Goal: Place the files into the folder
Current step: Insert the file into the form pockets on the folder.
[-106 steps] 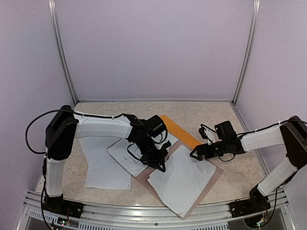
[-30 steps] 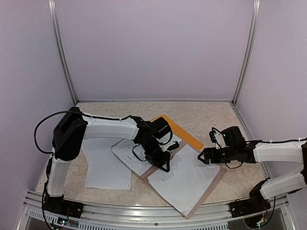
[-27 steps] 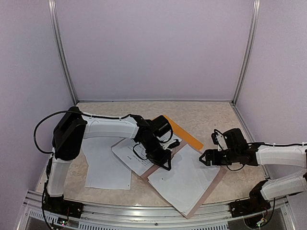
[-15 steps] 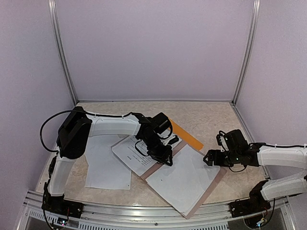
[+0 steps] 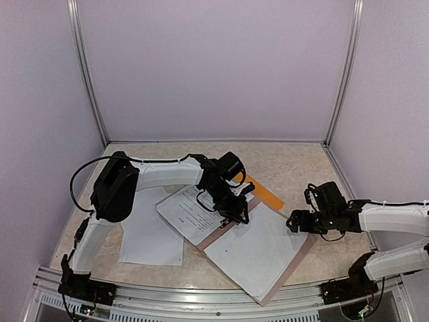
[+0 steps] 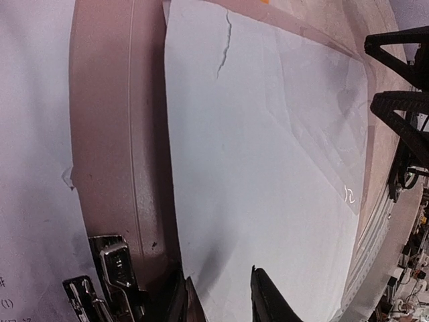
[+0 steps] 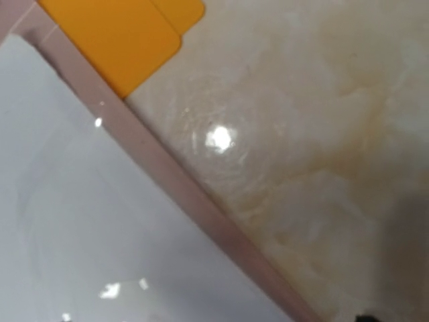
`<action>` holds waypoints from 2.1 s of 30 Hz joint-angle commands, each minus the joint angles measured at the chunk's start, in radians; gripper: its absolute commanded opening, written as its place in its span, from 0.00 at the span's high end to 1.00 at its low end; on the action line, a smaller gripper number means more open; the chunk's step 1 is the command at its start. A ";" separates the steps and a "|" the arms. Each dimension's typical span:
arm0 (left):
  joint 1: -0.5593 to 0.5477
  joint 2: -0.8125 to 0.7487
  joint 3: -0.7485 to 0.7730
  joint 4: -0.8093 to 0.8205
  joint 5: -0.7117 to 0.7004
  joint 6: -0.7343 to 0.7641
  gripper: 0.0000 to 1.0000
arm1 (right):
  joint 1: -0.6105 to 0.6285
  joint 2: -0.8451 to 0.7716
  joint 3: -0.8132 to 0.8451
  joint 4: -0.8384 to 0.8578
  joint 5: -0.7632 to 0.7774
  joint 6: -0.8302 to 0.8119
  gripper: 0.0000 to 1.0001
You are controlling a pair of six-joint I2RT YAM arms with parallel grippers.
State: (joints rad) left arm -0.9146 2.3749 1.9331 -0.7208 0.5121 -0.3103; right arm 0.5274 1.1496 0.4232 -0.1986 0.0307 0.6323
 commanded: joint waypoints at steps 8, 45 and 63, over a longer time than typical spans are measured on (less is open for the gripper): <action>0.005 0.101 0.104 -0.032 0.035 0.004 0.77 | -0.030 0.050 -0.040 0.029 -0.027 -0.015 0.12; -0.026 0.145 0.123 0.001 0.105 0.033 1.00 | -0.046 0.252 -0.055 0.266 -0.283 -0.112 0.15; 0.012 0.119 0.078 0.014 0.051 -0.005 1.00 | 0.027 -0.299 -0.040 -0.216 -0.048 0.107 0.06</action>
State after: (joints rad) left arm -0.9237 2.4886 2.0411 -0.7132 0.6132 -0.3008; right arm 0.4980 1.0584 0.4000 -0.1246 -0.1505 0.5716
